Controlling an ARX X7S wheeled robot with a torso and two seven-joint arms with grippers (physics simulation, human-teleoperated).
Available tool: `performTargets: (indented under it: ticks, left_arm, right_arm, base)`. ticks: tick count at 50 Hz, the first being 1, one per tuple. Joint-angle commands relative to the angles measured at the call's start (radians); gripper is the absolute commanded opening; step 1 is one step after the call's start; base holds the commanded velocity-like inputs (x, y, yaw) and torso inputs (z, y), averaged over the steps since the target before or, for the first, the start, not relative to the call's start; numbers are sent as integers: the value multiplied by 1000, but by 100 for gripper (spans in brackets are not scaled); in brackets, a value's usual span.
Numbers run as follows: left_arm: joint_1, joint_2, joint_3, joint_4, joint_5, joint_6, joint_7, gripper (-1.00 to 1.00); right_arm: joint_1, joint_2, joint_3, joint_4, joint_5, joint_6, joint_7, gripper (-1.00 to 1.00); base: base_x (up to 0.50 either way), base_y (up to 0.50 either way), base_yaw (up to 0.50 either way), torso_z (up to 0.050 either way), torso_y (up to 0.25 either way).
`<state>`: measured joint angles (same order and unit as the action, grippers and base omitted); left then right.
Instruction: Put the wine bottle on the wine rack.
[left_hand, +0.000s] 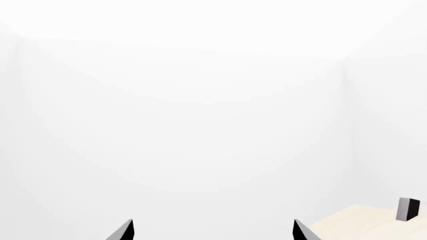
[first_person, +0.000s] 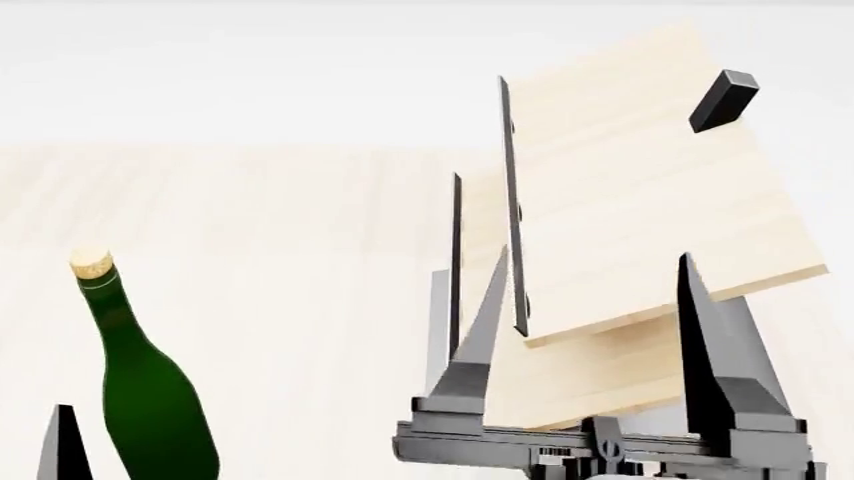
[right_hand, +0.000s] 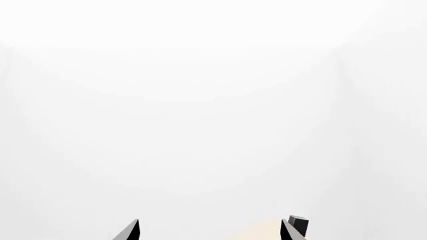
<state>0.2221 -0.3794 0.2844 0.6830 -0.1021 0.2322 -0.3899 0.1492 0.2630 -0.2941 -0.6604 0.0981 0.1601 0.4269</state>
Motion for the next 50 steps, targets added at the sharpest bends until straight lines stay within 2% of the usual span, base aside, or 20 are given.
performTargets:
  ticks: [1,10,18,21,27,40,50]
  left_arm:
    - [1,-5,0,5,1,0,-5,100]
    - [-3,-9,-4,12,-5,-7,-10,100]
    - [-3,-11,-4,17,-5,-11,-14,100]
    - [-3,-12,-3,18,-4,-12,-15,100]
    - [-2,-15,-4,22,-4,-13,-18,100]
    - [-2,-16,3,21,1,-10,-20,100]
    - [-3,-19,4,21,0,-9,-22,100]
  right_arm:
    - [202,-15,13,7,86,252,-39,100]
    - [418,7,43,71,229,401,-157,100]
    - [538,25,35,99,311,492,-234,100]
    - [591,4,88,109,455,578,-282,100]
    - [687,-13,122,140,566,690,-294,100]
    - [822,-46,187,271,826,882,-362,100]
    - [921,-60,214,488,1007,1010,-464,100]
  base:
    - [0,0,0,0,0]
    - [0,0,0,0,0]
    - [0,0,0,0,0]
    - [0,0,0,0,0]
    - [0,0,0,0,0]
    - [0,0,0,0,0]
    - [0,0,0,0,0]
